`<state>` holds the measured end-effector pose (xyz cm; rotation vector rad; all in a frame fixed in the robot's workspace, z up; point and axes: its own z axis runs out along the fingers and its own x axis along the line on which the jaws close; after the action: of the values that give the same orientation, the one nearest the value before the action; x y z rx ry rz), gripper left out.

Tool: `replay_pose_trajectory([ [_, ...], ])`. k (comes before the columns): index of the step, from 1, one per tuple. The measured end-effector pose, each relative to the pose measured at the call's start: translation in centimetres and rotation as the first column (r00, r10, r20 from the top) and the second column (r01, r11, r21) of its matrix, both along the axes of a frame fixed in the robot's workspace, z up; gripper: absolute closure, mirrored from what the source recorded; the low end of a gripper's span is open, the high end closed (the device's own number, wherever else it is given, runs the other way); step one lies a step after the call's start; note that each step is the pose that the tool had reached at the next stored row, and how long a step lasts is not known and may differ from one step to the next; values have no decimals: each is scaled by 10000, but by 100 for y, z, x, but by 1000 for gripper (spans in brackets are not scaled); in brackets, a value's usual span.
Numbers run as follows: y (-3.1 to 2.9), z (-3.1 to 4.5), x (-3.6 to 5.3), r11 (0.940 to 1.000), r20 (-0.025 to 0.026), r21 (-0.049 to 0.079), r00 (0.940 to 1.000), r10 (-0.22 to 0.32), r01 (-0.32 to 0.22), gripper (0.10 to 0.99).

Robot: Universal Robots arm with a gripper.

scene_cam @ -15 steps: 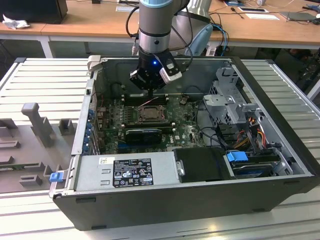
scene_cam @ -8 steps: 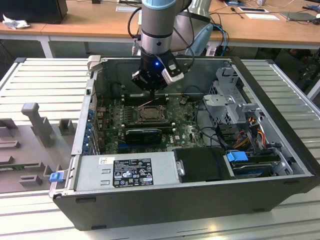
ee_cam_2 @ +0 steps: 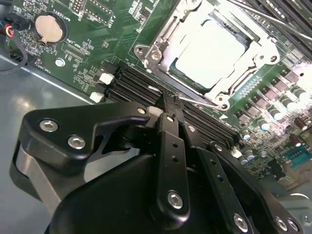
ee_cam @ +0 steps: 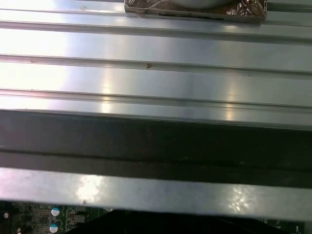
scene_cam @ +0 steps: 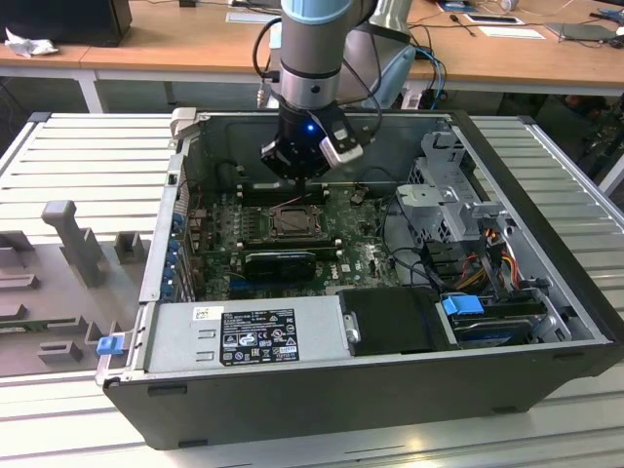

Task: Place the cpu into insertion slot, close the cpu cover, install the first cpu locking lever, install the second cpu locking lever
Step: 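Install the first cpu locking lever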

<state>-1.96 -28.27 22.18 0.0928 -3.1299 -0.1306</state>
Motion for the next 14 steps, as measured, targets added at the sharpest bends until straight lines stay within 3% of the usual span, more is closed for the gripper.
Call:
replay_pose_trajectory([
  [14,3,-124,65,9999,1,1,9999,149,-149,980],
])
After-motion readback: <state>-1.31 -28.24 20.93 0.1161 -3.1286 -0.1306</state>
